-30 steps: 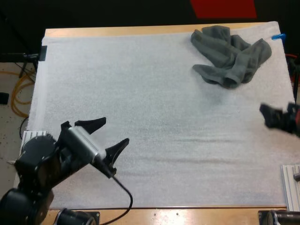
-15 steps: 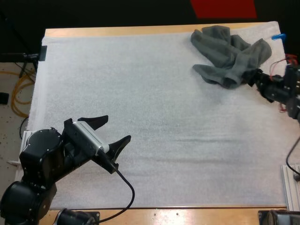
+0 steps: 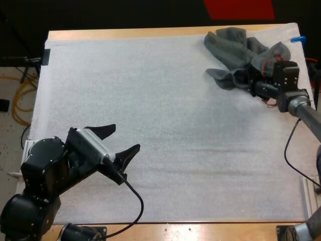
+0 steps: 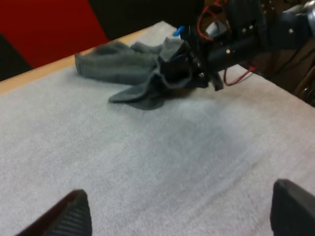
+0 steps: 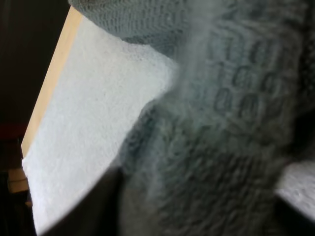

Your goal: Pick towel from pile fold and stack

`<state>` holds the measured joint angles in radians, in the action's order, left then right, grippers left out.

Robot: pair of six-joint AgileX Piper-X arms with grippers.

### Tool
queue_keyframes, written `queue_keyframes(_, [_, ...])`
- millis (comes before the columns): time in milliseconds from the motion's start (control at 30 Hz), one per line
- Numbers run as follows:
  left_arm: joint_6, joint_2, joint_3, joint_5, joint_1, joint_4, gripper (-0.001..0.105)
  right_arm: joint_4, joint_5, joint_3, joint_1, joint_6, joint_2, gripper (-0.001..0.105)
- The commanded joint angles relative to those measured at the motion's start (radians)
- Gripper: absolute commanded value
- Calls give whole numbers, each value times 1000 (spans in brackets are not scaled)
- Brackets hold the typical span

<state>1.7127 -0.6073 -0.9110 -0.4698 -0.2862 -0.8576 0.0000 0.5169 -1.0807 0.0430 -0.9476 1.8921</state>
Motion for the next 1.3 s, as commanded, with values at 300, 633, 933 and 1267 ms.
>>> queue_keyframes(300, [8, 4, -6, -14, -5, 11, 72, 15, 60, -25, 0, -156, -153, 0])
queue_keyframes(633, [8, 4, -6, -14, -5, 35, 72, 194, 18, -25, 1, -408, -538, 0])
queue_keyframes(933, [8, 4, -6, -14, -5, 108, 72, 481, -27, -25, 9, -593, -852, 0])
queue_keyframes(1267, [8, 4, -6, -14, -5, 108, 72, 960, 90, -25, 9, -599, -1092, 0])
